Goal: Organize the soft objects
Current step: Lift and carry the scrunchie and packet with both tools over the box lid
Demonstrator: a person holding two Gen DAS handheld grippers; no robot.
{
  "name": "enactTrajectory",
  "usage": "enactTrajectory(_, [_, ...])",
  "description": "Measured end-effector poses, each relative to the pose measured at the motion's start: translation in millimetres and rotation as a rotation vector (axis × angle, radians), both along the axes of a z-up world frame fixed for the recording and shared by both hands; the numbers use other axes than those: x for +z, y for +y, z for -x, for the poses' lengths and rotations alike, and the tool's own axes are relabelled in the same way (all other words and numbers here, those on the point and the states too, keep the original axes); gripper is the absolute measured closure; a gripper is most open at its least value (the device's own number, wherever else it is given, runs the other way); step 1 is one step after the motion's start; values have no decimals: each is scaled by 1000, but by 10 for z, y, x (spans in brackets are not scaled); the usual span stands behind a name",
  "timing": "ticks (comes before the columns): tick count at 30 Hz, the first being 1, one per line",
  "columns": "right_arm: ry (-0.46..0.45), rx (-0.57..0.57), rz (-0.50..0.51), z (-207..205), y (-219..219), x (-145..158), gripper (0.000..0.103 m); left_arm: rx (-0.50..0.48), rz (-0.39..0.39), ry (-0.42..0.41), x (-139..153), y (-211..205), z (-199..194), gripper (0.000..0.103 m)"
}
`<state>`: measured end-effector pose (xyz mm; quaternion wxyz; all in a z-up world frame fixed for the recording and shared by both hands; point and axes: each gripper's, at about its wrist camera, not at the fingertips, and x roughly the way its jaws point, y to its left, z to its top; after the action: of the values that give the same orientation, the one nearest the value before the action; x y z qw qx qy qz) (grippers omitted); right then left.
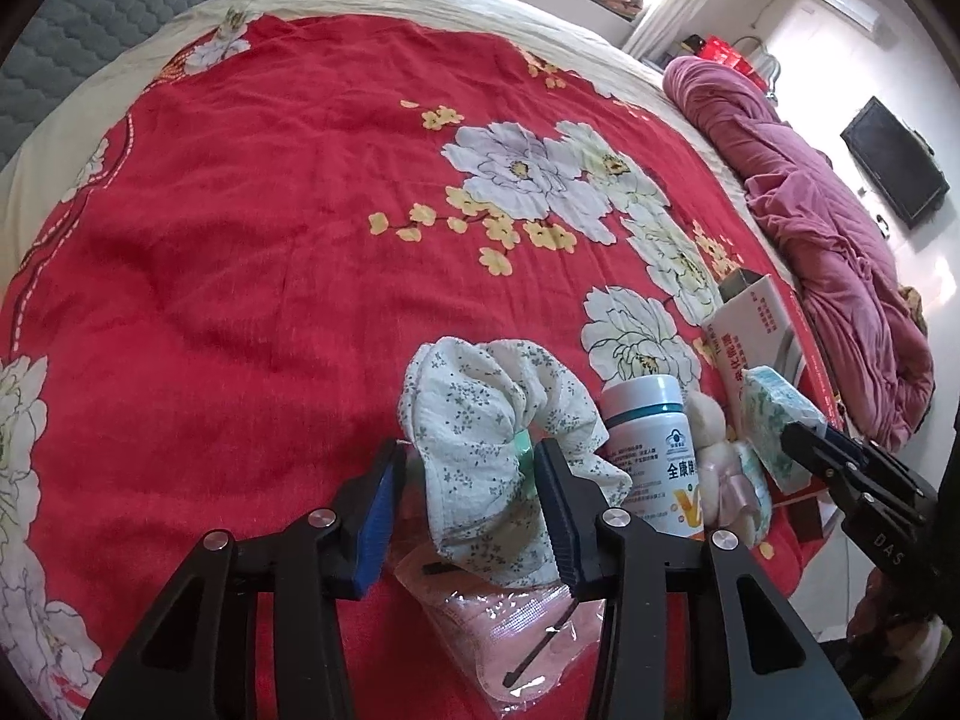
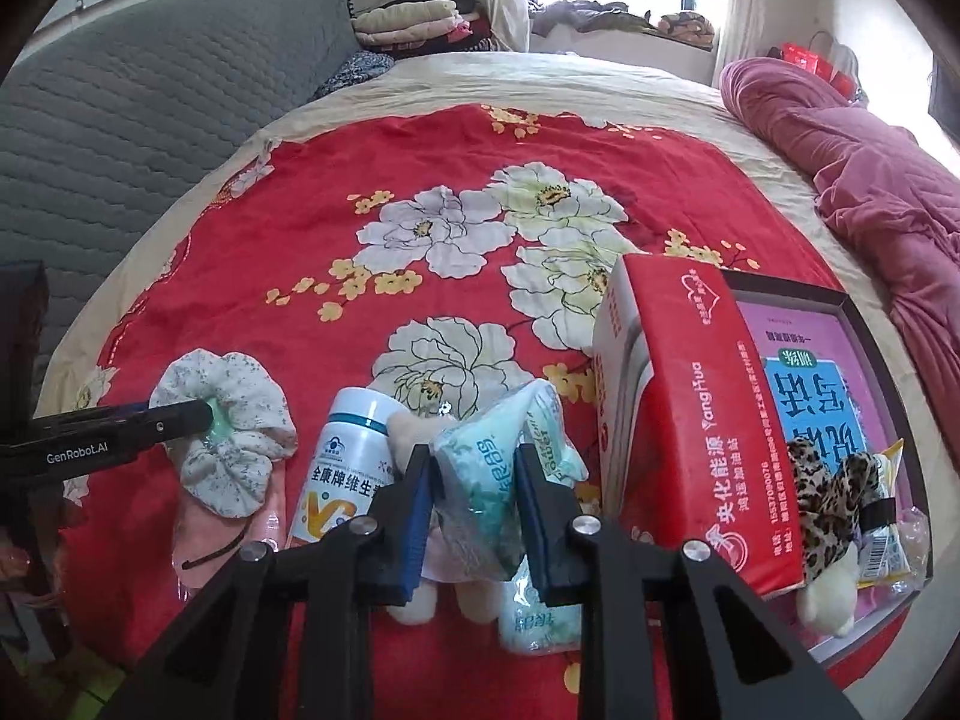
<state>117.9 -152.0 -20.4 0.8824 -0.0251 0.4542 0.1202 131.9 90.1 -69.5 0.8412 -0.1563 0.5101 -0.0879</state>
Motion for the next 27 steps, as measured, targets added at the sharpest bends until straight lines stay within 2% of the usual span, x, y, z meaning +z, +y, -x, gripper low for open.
enactTrajectory(7, [-11, 6, 0, 15, 47, 17, 76, 15, 15, -29, 76, 76, 16, 56])
enactTrajectory(10, [-16, 4, -4, 25, 57, 38, 76, 9, 19, -16, 57, 65, 10, 56])
enactTrajectory(12, [-22, 4, -4, 38, 64, 50, 76, 11, 25, -22, 54, 64, 14, 69])
enactTrajectory(13, [-21, 6, -7, 45, 65, 57, 76, 12, 17, -24, 56, 60, 14, 82])
enactTrajectory(14, [-22, 7, -7, 50, 66, 62, 76, 12, 20, -21, 56, 57, 15, 88])
enactTrajectory(17, [-24, 8, -3, 62, 72, 82, 76, 4, 28, -30, 93, 49, 19, 93])
enactTrajectory(27, [-64, 12, -27, 130, 12, 272, 76, -26, 26, -93, 388, -81, 137, 94])
